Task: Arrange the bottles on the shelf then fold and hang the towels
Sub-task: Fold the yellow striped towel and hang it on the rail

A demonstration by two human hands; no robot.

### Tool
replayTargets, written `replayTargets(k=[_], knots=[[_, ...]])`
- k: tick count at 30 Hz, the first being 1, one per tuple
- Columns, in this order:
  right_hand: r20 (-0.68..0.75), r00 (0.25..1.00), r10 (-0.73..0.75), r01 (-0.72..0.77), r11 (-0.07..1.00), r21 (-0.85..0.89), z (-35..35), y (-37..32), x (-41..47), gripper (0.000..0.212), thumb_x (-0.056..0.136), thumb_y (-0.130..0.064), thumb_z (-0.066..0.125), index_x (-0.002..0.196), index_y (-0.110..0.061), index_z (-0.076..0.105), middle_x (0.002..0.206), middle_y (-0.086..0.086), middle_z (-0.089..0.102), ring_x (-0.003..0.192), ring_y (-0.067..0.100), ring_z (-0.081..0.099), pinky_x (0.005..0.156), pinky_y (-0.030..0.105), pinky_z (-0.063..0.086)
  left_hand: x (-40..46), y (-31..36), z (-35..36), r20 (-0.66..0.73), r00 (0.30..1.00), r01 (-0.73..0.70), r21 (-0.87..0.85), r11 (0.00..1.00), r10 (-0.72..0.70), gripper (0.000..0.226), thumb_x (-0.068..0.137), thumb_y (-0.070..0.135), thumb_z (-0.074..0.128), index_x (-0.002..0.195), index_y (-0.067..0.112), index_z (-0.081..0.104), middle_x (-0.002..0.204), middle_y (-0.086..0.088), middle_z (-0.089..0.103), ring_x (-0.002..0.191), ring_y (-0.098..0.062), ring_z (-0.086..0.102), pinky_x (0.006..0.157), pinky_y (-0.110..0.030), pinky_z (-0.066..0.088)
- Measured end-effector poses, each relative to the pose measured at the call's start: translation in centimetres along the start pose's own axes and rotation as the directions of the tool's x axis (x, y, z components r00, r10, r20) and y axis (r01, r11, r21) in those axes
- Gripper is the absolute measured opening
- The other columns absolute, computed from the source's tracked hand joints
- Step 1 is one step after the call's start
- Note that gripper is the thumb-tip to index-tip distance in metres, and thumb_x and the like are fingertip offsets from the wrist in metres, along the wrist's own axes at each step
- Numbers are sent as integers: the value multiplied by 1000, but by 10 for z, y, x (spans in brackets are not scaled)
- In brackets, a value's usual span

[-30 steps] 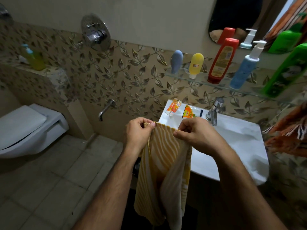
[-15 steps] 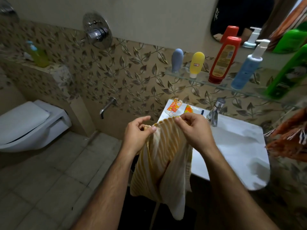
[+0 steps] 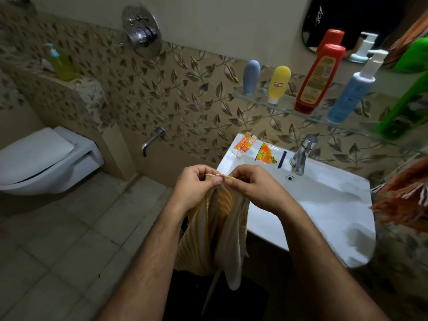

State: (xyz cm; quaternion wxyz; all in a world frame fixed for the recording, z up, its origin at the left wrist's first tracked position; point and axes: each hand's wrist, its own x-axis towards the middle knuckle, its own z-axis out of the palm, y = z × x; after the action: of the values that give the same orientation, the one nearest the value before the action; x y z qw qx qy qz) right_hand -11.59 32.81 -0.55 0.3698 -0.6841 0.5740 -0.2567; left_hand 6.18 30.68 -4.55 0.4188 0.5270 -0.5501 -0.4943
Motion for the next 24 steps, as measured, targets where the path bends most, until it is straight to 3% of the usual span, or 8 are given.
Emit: replayTargets(k=[3, 6, 9, 13, 16, 20, 24], knots=[[17, 998, 58, -57, 997, -43, -7, 1, -7, 23, 92, -34, 66, 85, -13, 70, 66, -3, 62, 59, 6, 52, 57, 27, 41, 6, -5, 7, -161, 987, -2, 90, 996, 16, 8, 77, 14, 79, 75, 20, 75, 69, 1, 73, 64, -10, 64, 64, -29, 53], [76, 993, 95, -102, 990, 101, -24, 2, -20, 26, 91, -30, 68, 82, -5, 69, 68, 4, 63, 63, 13, 55, 60, 30, 43, 9, -11, 8, -227, 974, 25, 106, 994, 0, 12, 77, 17, 79, 71, 25, 73, 68, 3, 72, 65, -13, 66, 68, -36, 57], [108, 990, 93, -115, 966, 231, -37, 5, -28, 20, 91, -22, 68, 82, -5, 71, 69, 4, 65, 62, 11, 57, 57, 23, 44, 13, -14, 5, -232, 972, 64, 89, 994, -42, 9, 76, 18, 79, 72, 24, 73, 72, -1, 74, 74, -23, 71, 76, -46, 59], [-127, 988, 87, -48, 958, 281, -25, 10, -20, 16, 92, -16, 67, 83, -3, 71, 75, 13, 69, 70, 12, 59, 67, 30, 46, 8, -7, 5, -160, 983, 95, 54, 994, -85, 13, 78, 14, 79, 87, 20, 72, 75, -4, 73, 78, -26, 70, 77, -44, 57], [-274, 961, 42, -20, 996, 83, -11, 14, -9, 16, 91, -20, 67, 76, -14, 69, 64, -2, 62, 60, 5, 52, 62, 27, 42, -2, 0, 4, -27, 996, 85, -20, 996, -85, 27, 83, 9, 75, 105, 20, 65, 73, -7, 69, 73, -23, 66, 70, -43, 56], [-96, 995, -19, 17, 1000, -20, 6, 12, -1, 15, 92, -25, 65, 82, -15, 70, 66, -1, 62, 61, 11, 52, 63, 32, 43, -11, 10, 6, 166, 986, -16, -85, 996, 30, 34, 86, 4, 70, 116, 20, 66, 75, -14, 54, 73, -20, 54, 73, -30, 50], [-17, 999, -33, 34, 996, 82, 11, 6, 0, 16, 95, -22, 61, 85, -13, 70, 76, -1, 67, 71, 9, 57, 68, 30, 45, -10, 10, -3, 223, 974, 45, -47, 998, -34, 20, 89, 9, 68, 108, 12, 72, 93, -19, 70, 83, -23, 64, 81, -40, 53]])
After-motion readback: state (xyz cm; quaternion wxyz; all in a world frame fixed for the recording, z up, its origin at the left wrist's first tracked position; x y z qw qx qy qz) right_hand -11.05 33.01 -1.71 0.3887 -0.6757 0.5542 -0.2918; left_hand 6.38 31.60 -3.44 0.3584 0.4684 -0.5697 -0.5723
